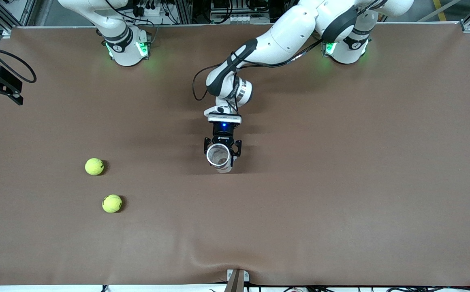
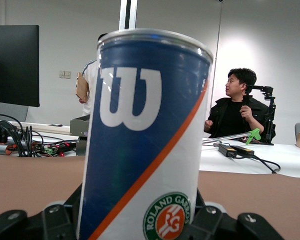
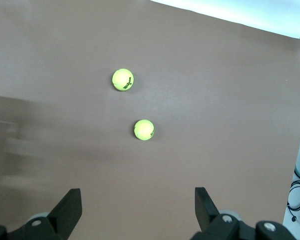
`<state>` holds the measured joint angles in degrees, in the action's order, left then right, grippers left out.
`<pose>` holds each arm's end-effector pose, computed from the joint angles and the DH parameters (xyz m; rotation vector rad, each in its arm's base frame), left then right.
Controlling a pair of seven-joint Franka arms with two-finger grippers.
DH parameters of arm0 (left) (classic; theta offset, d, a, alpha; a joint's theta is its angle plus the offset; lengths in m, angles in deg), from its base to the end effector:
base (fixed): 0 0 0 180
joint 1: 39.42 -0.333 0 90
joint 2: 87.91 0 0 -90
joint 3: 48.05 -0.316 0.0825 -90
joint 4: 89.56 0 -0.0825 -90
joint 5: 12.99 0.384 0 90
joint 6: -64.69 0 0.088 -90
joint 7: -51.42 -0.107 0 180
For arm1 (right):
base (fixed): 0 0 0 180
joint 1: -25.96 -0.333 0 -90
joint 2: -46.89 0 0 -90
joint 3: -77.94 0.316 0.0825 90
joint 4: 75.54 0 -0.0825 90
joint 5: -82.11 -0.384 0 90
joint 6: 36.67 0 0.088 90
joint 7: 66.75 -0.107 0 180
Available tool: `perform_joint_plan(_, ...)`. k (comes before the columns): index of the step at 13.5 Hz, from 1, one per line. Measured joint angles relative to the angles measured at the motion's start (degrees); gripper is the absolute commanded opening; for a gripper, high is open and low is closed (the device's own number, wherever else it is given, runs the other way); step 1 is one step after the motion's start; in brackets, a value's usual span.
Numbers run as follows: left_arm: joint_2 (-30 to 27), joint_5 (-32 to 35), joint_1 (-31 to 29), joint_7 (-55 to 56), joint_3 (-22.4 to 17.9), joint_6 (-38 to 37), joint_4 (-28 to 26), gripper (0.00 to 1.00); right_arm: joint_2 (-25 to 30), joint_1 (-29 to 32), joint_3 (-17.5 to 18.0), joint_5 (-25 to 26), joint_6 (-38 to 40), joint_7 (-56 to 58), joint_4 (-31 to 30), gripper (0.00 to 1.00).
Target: Insert tennis ball vertically with right arm
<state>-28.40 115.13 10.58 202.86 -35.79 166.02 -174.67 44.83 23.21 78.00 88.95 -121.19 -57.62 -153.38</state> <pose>0.4174 -0.5778 0.0992 2.0824 0.0444 2.1862 0.5536 0.0135 0.6956 3.0031 0.2895 0.1117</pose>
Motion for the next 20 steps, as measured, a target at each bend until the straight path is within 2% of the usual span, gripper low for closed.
perform_joint_plan(20,0.4,0.0,0.4,1.0,-0.1,-0.6,0.1,0.83,0.0,0.0,0.0,0.0,0.0,0.0,0.0,1.0)
